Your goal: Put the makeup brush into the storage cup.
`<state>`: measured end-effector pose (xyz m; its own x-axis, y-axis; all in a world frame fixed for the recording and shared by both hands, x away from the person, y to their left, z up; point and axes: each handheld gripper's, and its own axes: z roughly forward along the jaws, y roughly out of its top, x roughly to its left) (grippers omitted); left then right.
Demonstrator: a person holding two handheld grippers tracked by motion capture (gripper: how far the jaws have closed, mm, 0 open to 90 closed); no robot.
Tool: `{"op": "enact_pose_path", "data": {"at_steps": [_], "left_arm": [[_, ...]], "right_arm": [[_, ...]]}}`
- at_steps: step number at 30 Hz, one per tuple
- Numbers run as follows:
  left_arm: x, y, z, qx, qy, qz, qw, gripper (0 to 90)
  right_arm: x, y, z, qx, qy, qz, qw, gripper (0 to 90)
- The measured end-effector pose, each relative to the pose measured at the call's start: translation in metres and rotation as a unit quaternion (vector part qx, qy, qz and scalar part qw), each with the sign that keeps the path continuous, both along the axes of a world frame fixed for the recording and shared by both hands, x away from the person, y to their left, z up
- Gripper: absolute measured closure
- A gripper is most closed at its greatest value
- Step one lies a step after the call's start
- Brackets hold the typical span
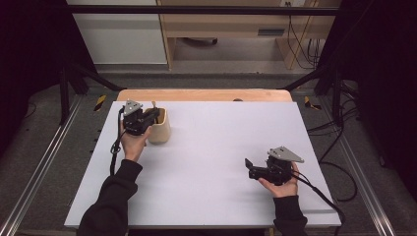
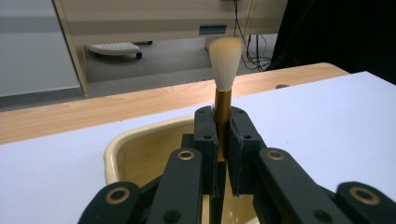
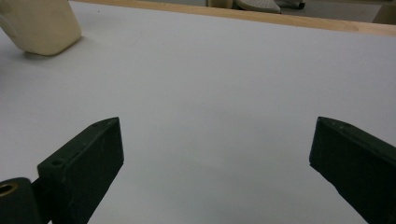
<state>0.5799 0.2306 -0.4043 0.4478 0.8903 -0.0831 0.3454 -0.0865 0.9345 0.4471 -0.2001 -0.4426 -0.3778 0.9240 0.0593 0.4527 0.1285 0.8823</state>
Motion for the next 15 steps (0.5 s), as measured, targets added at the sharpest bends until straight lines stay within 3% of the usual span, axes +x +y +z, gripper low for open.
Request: {"op": "enact_pose_path", "data": {"at_steps": [7, 15], "left_arm": [[-0.0002, -0.0014, -0.0034, 0.007, 0.009, -0.003, 0.9999, 81.8], [-0.0054, 0.0012, -0.0001, -0.001, 0.013, -0.01, 0.9999, 71.6]], "right_arm": [[-0.0001, -0.0001, 0.0002, 0.0, -0.002, 0.0, 1.0, 3.2], [-0.0006, -0.0013, 0.0016, 0.0, -0.004, -0.003, 1.0, 3.2]]}}
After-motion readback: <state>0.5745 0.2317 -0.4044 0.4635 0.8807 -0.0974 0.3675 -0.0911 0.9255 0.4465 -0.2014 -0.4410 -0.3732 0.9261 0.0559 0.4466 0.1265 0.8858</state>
